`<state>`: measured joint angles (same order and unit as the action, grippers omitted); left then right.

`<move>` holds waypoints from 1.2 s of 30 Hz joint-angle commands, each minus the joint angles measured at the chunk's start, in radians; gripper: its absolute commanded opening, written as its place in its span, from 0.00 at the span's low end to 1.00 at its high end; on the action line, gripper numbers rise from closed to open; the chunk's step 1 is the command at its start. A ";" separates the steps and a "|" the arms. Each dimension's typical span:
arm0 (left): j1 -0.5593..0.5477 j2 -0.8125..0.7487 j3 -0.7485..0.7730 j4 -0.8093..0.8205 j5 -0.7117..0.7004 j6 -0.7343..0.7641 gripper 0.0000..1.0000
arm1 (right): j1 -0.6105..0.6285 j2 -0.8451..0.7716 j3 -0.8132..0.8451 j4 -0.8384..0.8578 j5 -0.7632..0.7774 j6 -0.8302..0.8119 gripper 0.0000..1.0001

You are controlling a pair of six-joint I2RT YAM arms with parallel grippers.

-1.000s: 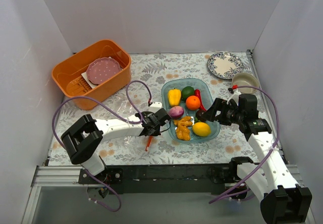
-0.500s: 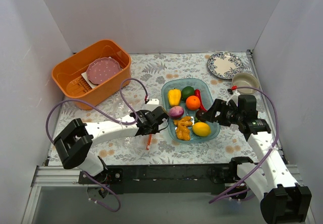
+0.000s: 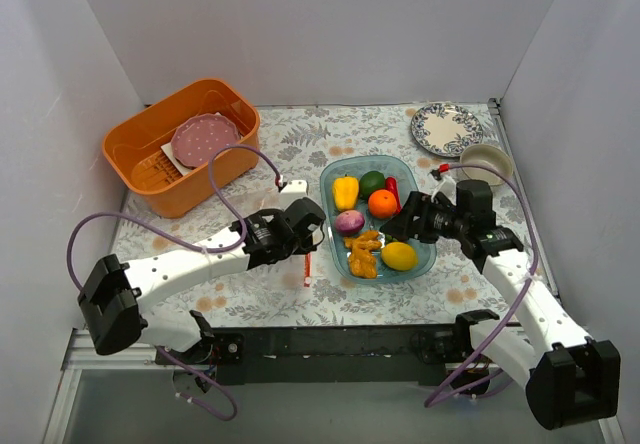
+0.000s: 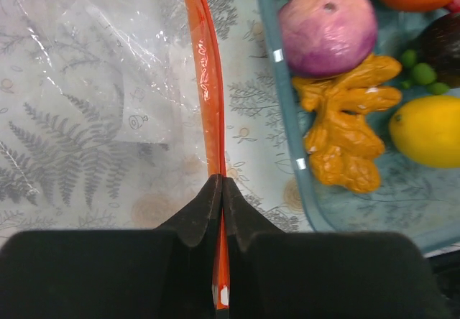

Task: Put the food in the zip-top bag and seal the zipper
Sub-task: Pick up the zipper food storage bag at the center of the board, then open the zipper of the food storage bag.

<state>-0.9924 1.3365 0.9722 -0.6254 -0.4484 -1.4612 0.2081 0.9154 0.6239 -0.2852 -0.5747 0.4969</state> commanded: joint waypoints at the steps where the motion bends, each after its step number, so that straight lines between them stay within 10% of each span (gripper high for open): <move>1: -0.006 -0.069 0.071 -0.036 0.036 -0.016 0.00 | 0.083 0.057 0.042 0.148 -0.027 0.052 0.83; 13: -0.006 -0.105 0.128 -0.068 0.103 -0.022 0.00 | 0.364 0.272 0.149 0.322 0.067 0.143 0.77; 33: -0.008 -0.138 0.118 -0.091 0.093 -0.030 0.00 | 0.471 0.551 0.300 0.409 0.095 0.150 0.67; 36: -0.008 -0.143 0.114 -0.085 0.096 -0.034 0.00 | 0.479 0.576 0.312 0.428 0.079 0.154 0.53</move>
<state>-0.9943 1.2175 1.0618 -0.7029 -0.3405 -1.4998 0.6758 1.4654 0.8814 0.0731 -0.4740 0.6456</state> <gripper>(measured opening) 0.009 0.606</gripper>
